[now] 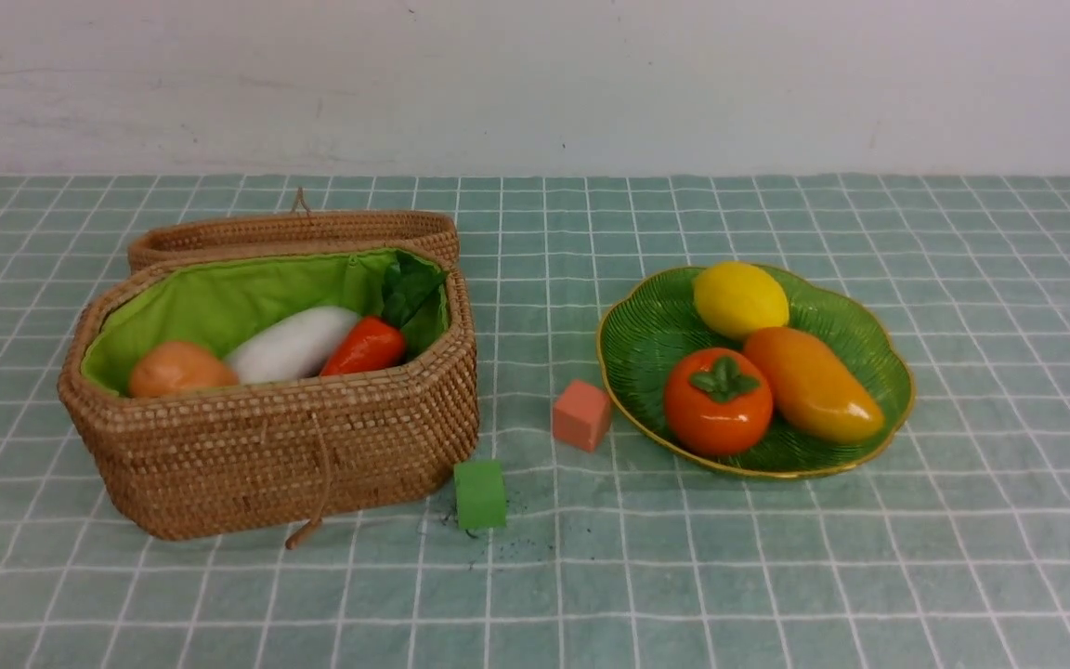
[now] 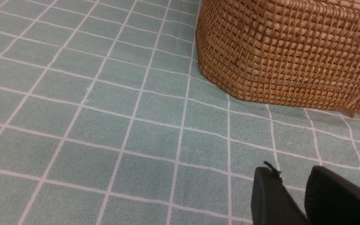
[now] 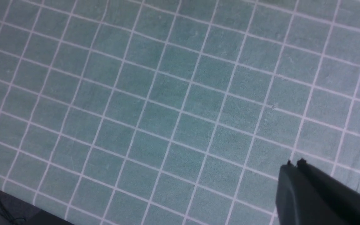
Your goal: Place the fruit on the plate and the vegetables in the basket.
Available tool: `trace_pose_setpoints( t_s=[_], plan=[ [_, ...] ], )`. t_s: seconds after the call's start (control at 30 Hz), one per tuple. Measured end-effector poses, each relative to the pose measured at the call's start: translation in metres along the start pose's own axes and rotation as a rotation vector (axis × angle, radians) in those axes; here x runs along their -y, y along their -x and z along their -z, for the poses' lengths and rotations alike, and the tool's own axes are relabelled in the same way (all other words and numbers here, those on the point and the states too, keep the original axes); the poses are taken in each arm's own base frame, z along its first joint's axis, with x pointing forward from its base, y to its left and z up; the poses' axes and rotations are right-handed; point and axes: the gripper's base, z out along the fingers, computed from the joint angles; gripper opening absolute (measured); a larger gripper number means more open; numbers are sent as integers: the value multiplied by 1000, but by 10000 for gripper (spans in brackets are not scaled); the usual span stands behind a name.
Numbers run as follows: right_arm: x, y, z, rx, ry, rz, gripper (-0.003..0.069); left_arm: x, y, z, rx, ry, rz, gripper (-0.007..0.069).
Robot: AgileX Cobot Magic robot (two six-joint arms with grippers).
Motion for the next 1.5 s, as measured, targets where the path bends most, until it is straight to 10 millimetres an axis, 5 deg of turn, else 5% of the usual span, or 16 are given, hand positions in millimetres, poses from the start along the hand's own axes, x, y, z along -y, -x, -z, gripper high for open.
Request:
trace_pose_setpoints(
  t_s=[0.33, 0.43, 0.57, 0.73, 0.77, 1.0, 1.5],
  plan=[
    [-15, -15, 23, 102, 3, 70, -11, 0, 0, 0, 0, 0, 0, 179],
    [-14, -35, 43, 267, -149, 94, -8, 0, 0, 0, 0, 0, 0, 184],
    [-13, -59, 46, 497, -293, 48, -7, 0, 0, 0, 0, 0, 0, 185],
    [-2, -110, 4, 716, -452, -24, -6, 0, 0, 0, 0, 0, 0, 186],
    [5, -128, -20, 751, -496, -33, -4, 0, 0, 0, 0, 0, 0, 186],
    [29, -169, -104, 608, -485, -92, 2, 0, 0, 0, -4, 1, 0, 186],
    [31, -169, -106, 631, -499, -83, 15, 0, -1, 0, -6, 2, 0, 198]
  ],
)
